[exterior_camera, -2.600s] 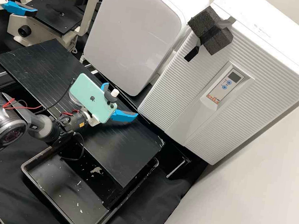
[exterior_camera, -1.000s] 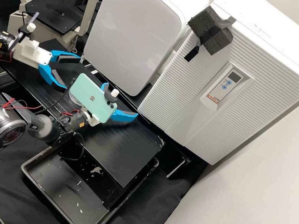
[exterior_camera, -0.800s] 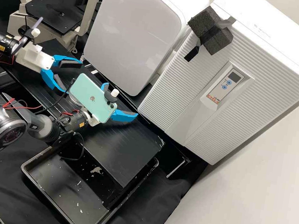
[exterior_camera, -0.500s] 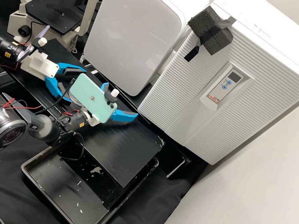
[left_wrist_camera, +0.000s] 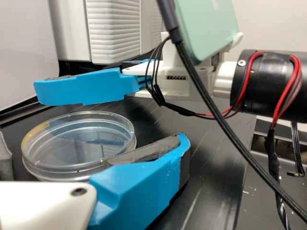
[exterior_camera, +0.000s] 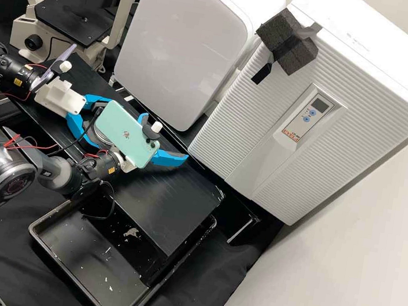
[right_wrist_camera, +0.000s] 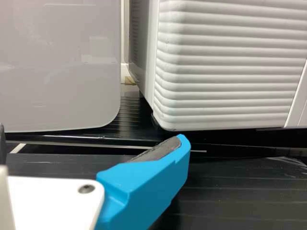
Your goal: Place the petri dish on the microscope
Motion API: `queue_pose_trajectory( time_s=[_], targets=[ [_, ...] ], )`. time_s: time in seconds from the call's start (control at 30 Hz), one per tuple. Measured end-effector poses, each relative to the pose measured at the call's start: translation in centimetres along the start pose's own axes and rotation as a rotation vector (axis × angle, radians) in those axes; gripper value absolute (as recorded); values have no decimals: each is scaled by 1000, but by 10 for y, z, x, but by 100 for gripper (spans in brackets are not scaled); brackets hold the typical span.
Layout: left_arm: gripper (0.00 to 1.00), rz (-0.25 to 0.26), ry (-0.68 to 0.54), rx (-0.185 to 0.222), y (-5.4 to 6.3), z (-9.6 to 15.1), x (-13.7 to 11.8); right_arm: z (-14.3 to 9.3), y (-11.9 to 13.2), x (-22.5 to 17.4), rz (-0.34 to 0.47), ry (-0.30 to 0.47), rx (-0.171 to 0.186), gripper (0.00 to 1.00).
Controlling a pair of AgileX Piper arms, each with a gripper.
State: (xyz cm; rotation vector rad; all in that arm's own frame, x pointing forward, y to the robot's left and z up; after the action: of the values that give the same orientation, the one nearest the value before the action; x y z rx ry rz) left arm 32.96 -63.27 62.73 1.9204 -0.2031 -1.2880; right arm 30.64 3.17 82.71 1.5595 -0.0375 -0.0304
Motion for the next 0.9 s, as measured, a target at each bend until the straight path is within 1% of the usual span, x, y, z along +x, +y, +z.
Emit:
queue_pose_trajectory(
  time_s=[0.4,0.43,0.9],
  targets=[
    [100,-6,-12,-1,-2,4,7,0,0,0,0,0,0,100],
    [0,-6,-12,-1,-2,4,7,0,0,0,0,0,0,100],
    [0,1,-3,-13,-2,3,7,0,0,0,0,0,0,100]
  ],
)
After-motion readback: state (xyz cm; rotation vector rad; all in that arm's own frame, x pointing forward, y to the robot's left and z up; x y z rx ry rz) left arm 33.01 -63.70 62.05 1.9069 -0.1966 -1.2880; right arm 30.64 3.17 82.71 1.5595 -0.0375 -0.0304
